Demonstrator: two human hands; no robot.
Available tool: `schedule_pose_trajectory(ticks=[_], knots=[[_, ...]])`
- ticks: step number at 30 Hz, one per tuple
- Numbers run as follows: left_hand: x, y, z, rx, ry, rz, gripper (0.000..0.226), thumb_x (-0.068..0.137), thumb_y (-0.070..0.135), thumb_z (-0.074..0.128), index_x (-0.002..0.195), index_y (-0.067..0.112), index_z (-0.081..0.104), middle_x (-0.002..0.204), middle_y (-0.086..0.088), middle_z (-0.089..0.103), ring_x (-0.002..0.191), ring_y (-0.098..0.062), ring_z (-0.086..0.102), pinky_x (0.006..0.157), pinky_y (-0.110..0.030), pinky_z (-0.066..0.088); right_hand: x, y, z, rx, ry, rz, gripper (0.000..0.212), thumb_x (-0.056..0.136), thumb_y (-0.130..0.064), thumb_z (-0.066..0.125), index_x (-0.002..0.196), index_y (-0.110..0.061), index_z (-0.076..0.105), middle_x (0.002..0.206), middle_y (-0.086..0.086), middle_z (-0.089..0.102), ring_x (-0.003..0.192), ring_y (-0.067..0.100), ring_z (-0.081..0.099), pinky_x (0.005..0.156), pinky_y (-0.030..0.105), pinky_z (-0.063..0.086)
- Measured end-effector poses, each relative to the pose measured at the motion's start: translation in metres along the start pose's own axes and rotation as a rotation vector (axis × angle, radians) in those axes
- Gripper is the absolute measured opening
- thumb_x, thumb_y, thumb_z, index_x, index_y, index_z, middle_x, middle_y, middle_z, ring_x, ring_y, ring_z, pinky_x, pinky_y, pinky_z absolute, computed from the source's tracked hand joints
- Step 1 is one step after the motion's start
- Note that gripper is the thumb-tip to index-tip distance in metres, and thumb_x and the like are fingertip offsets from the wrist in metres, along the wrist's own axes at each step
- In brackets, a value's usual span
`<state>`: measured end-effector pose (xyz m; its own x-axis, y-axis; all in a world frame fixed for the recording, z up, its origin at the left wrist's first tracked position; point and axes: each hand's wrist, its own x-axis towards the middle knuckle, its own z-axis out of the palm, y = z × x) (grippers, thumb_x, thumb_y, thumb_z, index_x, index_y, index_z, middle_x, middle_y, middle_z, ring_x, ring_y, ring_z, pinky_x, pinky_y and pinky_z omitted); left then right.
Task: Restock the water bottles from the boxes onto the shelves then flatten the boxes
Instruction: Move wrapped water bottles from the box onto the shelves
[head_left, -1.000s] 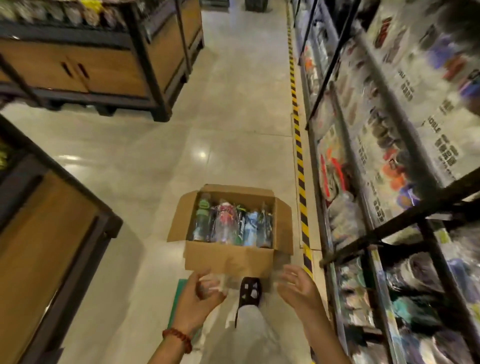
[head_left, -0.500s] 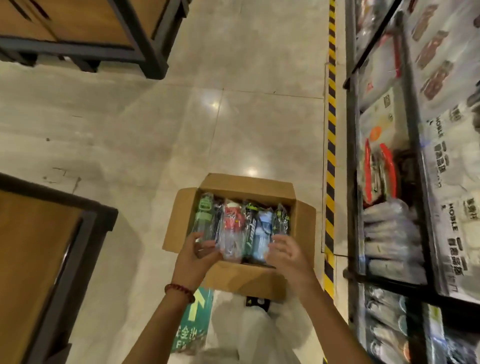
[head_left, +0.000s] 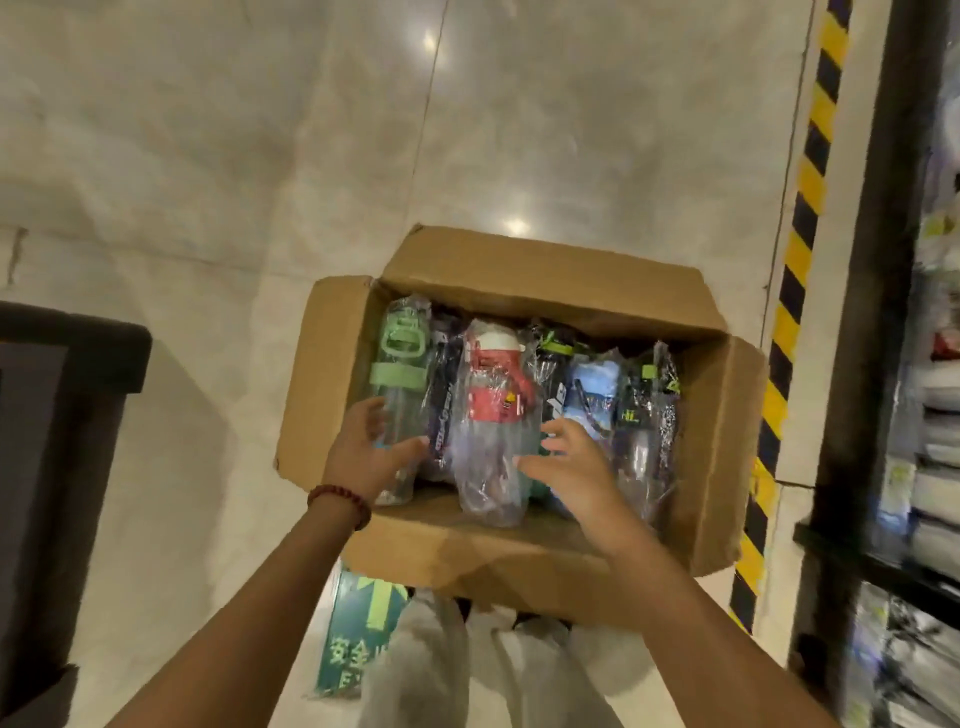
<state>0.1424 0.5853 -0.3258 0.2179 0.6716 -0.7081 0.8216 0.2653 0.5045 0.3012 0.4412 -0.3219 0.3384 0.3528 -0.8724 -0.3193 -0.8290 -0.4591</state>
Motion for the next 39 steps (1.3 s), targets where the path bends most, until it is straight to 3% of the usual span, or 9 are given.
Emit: schedule_pose_trajectory(ticks=[7, 11, 14, 17, 20, 25, 27, 34, 39], knots=[[0.057, -0.065, 0.044, 0.306, 0.245, 0.132, 0.085, 0.071, 0.030, 0.076, 0.142, 0.011, 0.034, 0.138, -0.010, 0.042, 0.126, -0.024, 0.042, 0.107, -0.037, 0.037, 0.086, 0.041, 0.055, -0.096, 0.119, 0.007, 0.102, 0.072, -0.032, 0.080, 0.149, -0.020, 0.014, 0.147, 0.005, 0.033, 0.132, 0.026, 0.038, 0.104, 0.035, 0.036], [0.067, -0.067, 0.056, 0.424, 0.369, 0.068, 0.087, 0.065, 0.050, 0.075, 0.135, 0.015, 0.038, 0.123, -0.010, 0.059, 0.109, -0.031, 0.057, 0.091, -0.038, 0.046, 0.108, 0.049, 0.073, -0.116, 0.175, 0.037, 0.126, 0.065, -0.041, 0.083, 0.151, -0.015, -0.006, 0.152, 0.006, 0.027, 0.135, 0.026, 0.036, 0.104, 0.031, 0.035], [0.077, -0.065, 0.058, 0.347, 0.263, -0.088, 0.099, 0.061, 0.058, 0.077, 0.135, 0.012, 0.029, 0.118, -0.010, 0.059, 0.101, -0.031, 0.060, 0.084, -0.040, 0.051, 0.116, 0.049, 0.080, -0.115, 0.240, 0.063, 0.136, 0.061, -0.051, 0.082, 0.149, -0.019, -0.017, 0.157, 0.007, 0.019, 0.139, 0.028, 0.032, 0.109, 0.040, 0.033], [0.078, -0.067, 0.072, 0.182, 0.063, -0.227, 0.104, 0.053, 0.059, 0.082, 0.131, 0.011, 0.033, 0.123, -0.009, 0.054, 0.110, -0.029, 0.055, 0.090, -0.040, 0.050, 0.117, 0.048, 0.083, -0.118, 0.285, 0.070, 0.134, 0.063, -0.046, 0.083, 0.149, -0.022, -0.017, 0.152, 0.007, 0.031, 0.132, 0.028, 0.042, 0.100, 0.036, 0.040], [0.078, -0.062, 0.085, 0.127, 0.066, -0.231, 0.089, 0.050, 0.054, 0.086, 0.116, 0.013, 0.041, 0.117, -0.006, 0.051, 0.105, -0.027, 0.055, 0.088, -0.043, 0.052, 0.116, 0.045, 0.075, -0.060, 0.259, 0.104, 0.124, 0.070, -0.032, 0.081, 0.150, -0.025, -0.014, 0.147, 0.005, 0.039, 0.123, 0.025, 0.050, 0.095, 0.031, 0.042], [0.078, -0.060, 0.080, -0.116, 0.026, -0.385, 0.092, 0.056, 0.026, 0.088, 0.131, 0.008, 0.039, 0.128, -0.009, 0.053, 0.112, -0.030, 0.054, 0.095, -0.045, 0.048, 0.101, 0.038, 0.057, 0.049, 0.154, 0.121, 0.116, 0.071, -0.018, 0.080, 0.150, -0.027, -0.005, 0.139, 0.001, 0.044, 0.108, 0.015, 0.048, 0.093, 0.027, 0.038], [0.071, -0.058, 0.066, -0.224, -0.037, -0.385, 0.077, 0.057, 0.022, 0.086, 0.121, 0.014, 0.045, 0.122, -0.009, 0.058, 0.103, -0.027, 0.059, 0.092, -0.047, 0.049, 0.089, 0.037, 0.052, 0.080, 0.137, 0.125, 0.117, 0.070, -0.019, 0.080, 0.149, -0.030, -0.005, 0.139, -0.003, 0.042, 0.119, 0.020, 0.047, 0.100, 0.033, 0.038], [0.014, -0.026, 0.014, -0.334, -0.175, -0.259, 0.095, 0.056, 0.026, 0.082, 0.139, 0.018, 0.037, 0.117, 0.003, 0.040, 0.106, -0.015, 0.043, 0.089, -0.032, 0.038, 0.031, 0.008, 0.032, 0.169, 0.176, 0.125, 0.113, 0.071, -0.019, 0.080, 0.147, -0.036, -0.001, 0.141, 0.000, 0.041, 0.119, 0.027, 0.049, 0.101, 0.044, 0.041], [-0.039, 0.022, -0.019, -0.327, -0.188, -0.230, 0.103, 0.050, 0.030, 0.080, 0.140, 0.010, 0.034, 0.123, -0.004, 0.046, 0.106, -0.020, 0.047, 0.088, -0.033, 0.041, -0.038, -0.021, 0.013, 0.237, 0.155, 0.103, 0.107, 0.072, -0.017, 0.080, 0.148, -0.033, 0.005, 0.135, 0.004, 0.047, 0.100, 0.018, 0.048, 0.083, 0.031, 0.040]])
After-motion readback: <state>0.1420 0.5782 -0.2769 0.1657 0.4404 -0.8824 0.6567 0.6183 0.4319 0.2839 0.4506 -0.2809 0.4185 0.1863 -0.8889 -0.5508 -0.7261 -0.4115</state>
